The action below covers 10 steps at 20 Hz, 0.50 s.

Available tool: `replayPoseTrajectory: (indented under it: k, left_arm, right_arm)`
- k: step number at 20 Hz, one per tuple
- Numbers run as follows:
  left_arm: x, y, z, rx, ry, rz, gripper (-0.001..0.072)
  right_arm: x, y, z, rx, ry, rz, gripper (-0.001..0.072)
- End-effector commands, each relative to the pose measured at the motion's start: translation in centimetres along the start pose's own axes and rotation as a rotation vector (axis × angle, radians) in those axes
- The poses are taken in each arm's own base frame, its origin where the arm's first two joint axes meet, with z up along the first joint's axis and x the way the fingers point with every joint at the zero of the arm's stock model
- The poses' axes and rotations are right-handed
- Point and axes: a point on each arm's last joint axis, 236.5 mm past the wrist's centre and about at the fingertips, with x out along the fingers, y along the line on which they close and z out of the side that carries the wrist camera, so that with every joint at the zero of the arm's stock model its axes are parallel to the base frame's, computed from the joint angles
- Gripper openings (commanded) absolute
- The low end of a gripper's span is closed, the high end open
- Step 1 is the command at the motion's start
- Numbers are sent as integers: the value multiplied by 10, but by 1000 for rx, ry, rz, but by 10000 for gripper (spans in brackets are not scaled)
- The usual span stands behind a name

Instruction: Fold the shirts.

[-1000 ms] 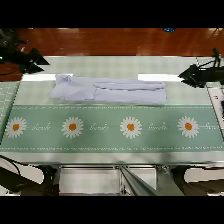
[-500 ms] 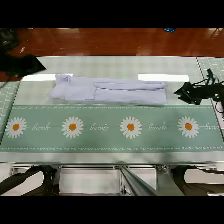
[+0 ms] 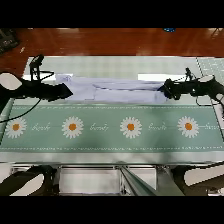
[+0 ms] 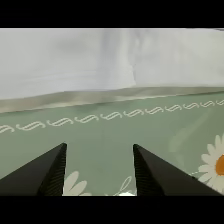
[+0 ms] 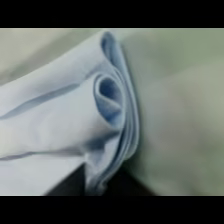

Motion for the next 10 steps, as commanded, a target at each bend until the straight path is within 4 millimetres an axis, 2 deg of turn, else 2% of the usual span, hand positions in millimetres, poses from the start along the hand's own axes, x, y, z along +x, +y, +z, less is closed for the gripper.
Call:
replayPoseTrajectory:
  k: [1, 2, 3, 4, 5, 8, 10]
  left_arm:
    - [20, -21, 7, -62, -38, -78, 506]
    - [24, -25, 7, -80, -34, -96, 502]
    - [28, -28, 5, -95, -26, -111, 447]
    - [30, -31, 4, -108, -15, -125, 219]
    - [32, -34, 2, -100, -9, -133, 23]
    - [34, -53, 3, -36, -20, -157, 17]
    - [41, -77, 8, 13, -31, -180, 17]
  right_arm:
    - [20, 40, -7, -109, 56, 44, 30]
    - [14, 52, -6, -142, 58, 58, 28]
    - [3, 63, -5, -172, 54, 71, 28]
    - [-14, 69, -2, -203, 36, 73, 28]
    - [-33, 72, -3, -241, 25, 56, 28]
    - [-96, 72, -27, -406, 12, -66, 28]
    - [-133, 80, -51, -455, -54, -89, 28]
